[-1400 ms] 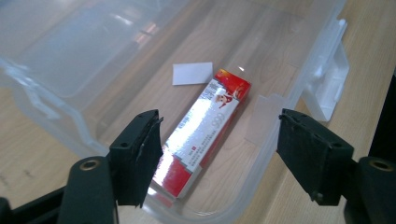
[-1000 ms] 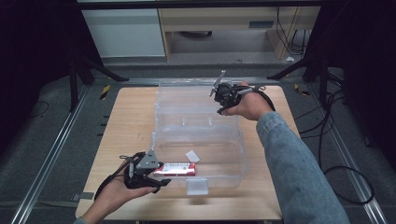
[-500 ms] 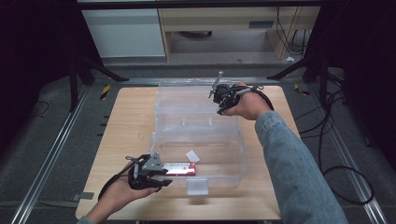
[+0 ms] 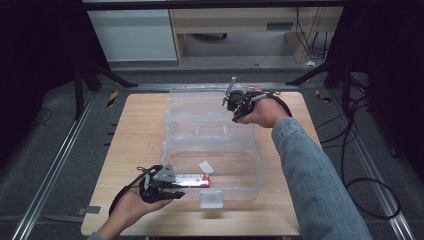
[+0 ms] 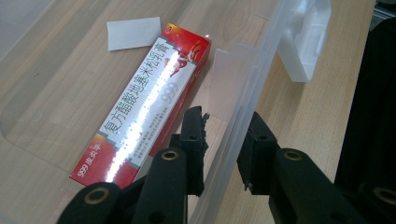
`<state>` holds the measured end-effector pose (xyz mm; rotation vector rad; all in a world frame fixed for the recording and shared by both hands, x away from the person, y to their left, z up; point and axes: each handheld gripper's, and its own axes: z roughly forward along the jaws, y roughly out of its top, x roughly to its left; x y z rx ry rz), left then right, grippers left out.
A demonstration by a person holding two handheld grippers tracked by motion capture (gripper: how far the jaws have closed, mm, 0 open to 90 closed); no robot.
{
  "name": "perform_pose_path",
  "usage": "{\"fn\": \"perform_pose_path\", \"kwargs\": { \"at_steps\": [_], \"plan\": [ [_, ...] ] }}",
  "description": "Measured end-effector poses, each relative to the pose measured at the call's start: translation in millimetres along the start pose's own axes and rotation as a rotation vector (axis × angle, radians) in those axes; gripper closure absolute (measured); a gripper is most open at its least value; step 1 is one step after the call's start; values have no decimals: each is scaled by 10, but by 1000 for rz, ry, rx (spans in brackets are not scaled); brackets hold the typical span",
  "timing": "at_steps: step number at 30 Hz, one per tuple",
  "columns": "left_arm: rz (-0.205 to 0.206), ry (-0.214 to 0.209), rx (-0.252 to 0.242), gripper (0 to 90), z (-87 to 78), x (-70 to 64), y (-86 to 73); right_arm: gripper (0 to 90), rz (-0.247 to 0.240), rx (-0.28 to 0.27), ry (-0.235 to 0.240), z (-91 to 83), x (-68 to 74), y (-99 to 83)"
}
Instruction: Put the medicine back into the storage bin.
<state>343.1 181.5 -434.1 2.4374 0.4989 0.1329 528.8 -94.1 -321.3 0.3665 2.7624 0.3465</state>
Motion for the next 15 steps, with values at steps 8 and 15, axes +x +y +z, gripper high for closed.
{"fn": "perform_pose_path", "kwargs": {
  "at_steps": [8, 15],
  "plan": [
    [-8, 12, -7, 730, 43, 26, 56, 786, -9, 12, -11, 25, -65, 37],
    [-11, 21, -16, 729, 52, 17, 53, 821, -7, -14, 13, -50, -42, 28]
  ]
}}
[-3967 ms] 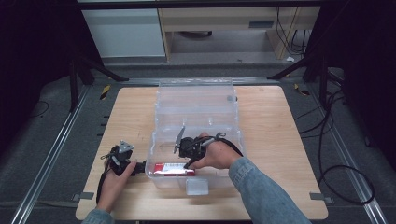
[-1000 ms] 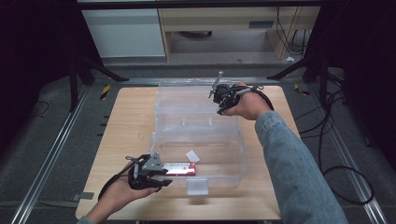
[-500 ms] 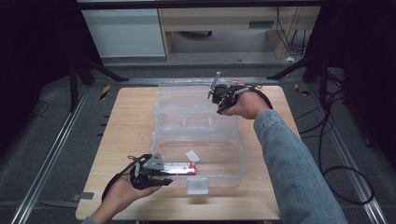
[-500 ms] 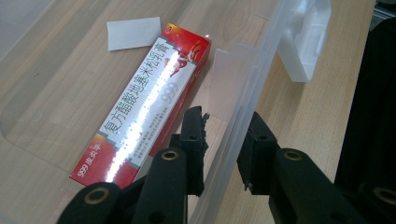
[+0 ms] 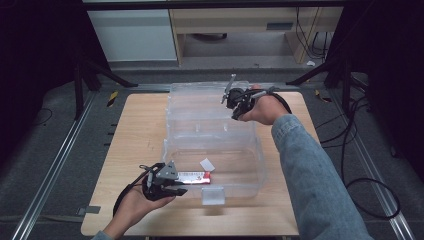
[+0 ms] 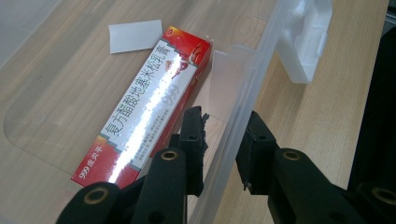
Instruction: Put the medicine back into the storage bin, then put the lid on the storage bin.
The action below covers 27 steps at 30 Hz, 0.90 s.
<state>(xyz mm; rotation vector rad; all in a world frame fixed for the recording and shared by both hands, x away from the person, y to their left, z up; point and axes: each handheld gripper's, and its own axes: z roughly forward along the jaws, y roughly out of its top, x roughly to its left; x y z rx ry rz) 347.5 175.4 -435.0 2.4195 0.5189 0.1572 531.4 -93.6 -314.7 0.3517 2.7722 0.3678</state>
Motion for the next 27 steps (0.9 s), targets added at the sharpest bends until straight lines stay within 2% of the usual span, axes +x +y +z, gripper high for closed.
{"fn": "perform_pose_path", "kwargs": {
  "at_steps": [14, 27],
  "plan": [
    [6, 19, 3, 723, 12, -21, 14, 848, -26, -28, 14, -177, 107, 19],
    [10, 48, 9, 706, 48, -43, 63, 859, -45, -37, 0, -351, 258, -27]
  ]
}}
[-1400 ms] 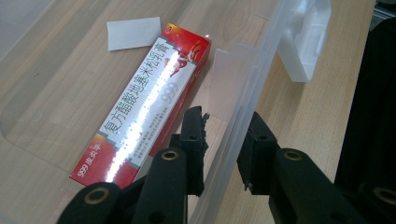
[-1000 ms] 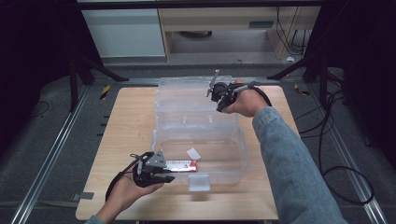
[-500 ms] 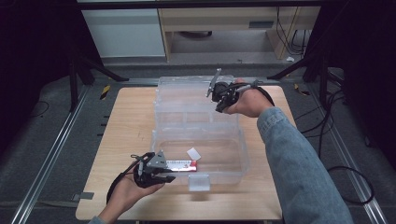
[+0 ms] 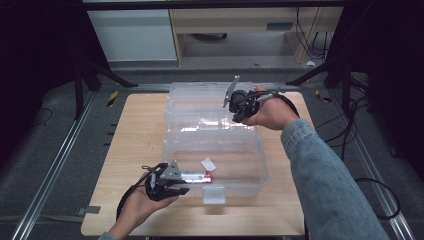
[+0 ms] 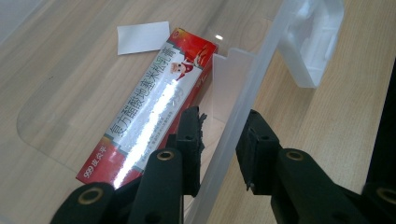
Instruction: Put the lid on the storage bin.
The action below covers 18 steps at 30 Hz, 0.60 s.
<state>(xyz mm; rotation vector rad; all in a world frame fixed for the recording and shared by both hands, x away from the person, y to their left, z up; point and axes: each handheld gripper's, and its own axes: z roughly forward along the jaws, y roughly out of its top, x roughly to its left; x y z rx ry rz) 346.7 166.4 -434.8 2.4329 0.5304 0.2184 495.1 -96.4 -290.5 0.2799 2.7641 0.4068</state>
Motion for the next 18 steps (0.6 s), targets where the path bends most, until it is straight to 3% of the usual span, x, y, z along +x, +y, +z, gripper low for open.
{"fn": "perform_pose_path", "kwargs": {
  "at_steps": [8, 18],
  "plan": [
    [1, 0, 11, 708, 39, 12, 69, 862, -11, 17, -8, -48, 30, -8],
    [-11, 7, 8, 710, 108, 82, 153, 854, 19, 14, -8, -1, -130, -19]
  ]
}}
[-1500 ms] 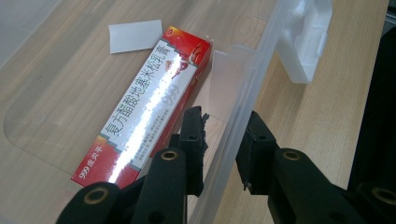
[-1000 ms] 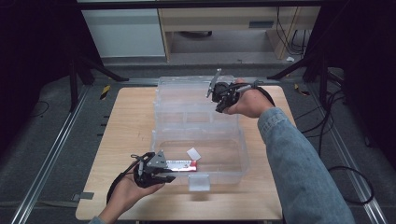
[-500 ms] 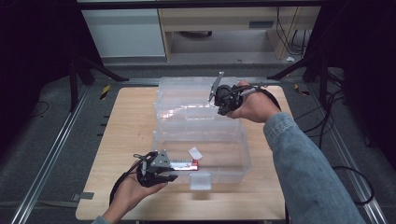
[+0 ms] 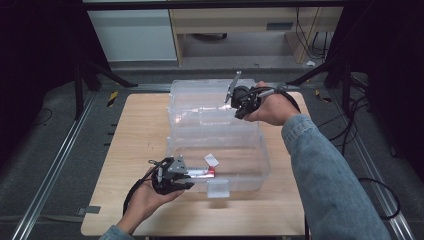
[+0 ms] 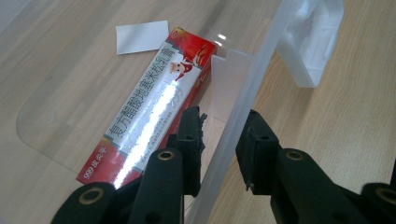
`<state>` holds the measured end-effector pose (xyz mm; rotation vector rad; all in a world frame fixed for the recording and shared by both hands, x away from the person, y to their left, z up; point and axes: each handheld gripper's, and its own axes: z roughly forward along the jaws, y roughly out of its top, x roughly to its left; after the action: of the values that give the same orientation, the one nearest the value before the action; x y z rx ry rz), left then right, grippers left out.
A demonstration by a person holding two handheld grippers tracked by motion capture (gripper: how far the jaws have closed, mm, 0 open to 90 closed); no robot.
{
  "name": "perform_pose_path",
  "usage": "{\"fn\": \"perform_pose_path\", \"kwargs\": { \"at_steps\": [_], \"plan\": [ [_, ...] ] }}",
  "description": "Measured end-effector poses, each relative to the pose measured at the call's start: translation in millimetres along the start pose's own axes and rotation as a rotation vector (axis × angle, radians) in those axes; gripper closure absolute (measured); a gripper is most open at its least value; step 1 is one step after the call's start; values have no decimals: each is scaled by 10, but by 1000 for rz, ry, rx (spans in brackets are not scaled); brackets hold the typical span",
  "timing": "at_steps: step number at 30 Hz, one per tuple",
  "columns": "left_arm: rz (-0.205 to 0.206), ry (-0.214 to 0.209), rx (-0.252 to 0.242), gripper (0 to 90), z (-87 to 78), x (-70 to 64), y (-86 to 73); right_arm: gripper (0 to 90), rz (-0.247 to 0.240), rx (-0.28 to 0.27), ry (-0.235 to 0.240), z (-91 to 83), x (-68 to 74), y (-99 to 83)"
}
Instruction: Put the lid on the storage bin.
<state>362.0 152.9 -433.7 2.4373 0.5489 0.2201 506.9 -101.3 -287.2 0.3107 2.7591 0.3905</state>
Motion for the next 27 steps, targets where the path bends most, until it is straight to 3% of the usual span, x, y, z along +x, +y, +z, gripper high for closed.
{"fn": "perform_pose_path", "kwargs": {
  "at_steps": [10, 27],
  "plan": [
    [-2, 4, 1, 707, 5, -5, 5, 864, -30, 11, -8, -109, 149, -8],
    [1, 3, 5, 698, 16, 0, 15, 876, -68, -43, -16, -234, 425, -145]
  ]
}}
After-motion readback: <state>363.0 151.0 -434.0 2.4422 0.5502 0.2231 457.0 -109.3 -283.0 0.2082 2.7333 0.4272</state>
